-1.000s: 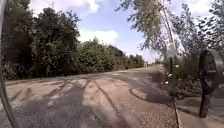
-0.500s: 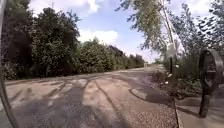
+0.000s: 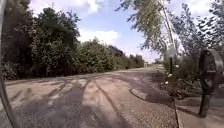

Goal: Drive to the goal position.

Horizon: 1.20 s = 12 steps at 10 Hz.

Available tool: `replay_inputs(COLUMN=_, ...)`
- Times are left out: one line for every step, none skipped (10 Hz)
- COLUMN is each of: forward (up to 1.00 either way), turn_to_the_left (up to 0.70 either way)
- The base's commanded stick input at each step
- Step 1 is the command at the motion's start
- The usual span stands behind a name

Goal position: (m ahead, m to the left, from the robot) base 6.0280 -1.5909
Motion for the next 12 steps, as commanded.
replay_inputs(forward=0.04, turn_to_the_left=0.00)
replay_inputs(forward=0.04, turn_to_the_left=0.00)
replay_inputs(forward=0.04, turn_to_the_left=0.00)
replay_inputs(forward=0.04, turn_to_the_left=0.00)
replay_inputs(forward=0.04, turn_to_the_left=0.00)
replay_inputs(forward=0.04, turn_to_the_left=0.00)
replay_inputs(forward=0.04, turn_to_the_left=0.00)
replay_inputs(forward=0.04, turn_to_the_left=0.00)
replay_inputs(forward=0.04, turn_to_the_left=0.00)
replay_inputs(forward=0.04, turn_to_the_left=0.00)
replay_inputs(forward=0.04, turn_to_the_left=0.00)
replay_inputs(forward=0.04, turn_to_the_left=0.00)
